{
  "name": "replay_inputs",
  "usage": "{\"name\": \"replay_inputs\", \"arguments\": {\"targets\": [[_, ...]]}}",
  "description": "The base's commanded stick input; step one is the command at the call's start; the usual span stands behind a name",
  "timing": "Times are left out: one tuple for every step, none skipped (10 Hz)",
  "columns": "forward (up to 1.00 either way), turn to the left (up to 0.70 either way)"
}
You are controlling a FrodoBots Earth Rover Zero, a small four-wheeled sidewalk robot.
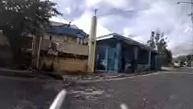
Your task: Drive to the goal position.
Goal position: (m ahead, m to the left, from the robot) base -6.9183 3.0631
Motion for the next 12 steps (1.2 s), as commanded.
{"name": "replay_inputs", "arguments": {"targets": [[0.00, 0.85], [0.00, 0.85], [0.00, 0.85], [0.00, 0.85], [0.00, 0.85], [0.00, 0.85], [0.00, 0.85], [0.00, 0.85], [0.00, 0.85], [0.00, 0.85], [0.00, 0.85], [0.00, 0.85]]}}
